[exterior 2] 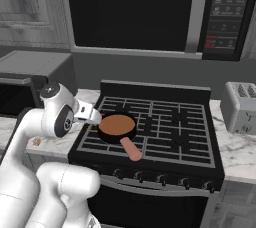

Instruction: Pick up the sugar cube(s) and place them in the saucepan with hot chocolate.

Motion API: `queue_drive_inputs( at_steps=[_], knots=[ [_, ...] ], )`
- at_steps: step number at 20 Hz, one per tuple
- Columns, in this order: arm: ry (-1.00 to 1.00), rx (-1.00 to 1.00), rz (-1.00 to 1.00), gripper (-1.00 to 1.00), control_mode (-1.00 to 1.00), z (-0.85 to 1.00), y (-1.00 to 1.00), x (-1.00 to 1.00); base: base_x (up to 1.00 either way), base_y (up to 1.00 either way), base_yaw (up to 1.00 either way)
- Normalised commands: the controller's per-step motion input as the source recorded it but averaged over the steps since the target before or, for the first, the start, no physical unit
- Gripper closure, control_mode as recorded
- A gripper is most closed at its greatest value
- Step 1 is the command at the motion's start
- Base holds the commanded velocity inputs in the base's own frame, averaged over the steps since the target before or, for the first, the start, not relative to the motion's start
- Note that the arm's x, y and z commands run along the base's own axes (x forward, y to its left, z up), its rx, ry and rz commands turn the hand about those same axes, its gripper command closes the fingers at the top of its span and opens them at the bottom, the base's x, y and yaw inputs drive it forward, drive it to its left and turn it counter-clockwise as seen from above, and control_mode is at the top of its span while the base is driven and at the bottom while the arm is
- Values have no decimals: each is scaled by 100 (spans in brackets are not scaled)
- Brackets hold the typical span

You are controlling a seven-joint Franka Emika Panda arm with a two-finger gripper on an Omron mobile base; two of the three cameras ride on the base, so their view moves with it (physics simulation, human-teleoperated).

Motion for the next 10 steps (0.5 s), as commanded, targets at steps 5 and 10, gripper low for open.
queue_drive_inputs(
  at_steps=[5,10],
  knots=[
    [11,0,3,-100,-100,11,55,-44,0,0,0],
    [20,0,1,-100,-100,0,53,-18,0,0,0]
  ],
)
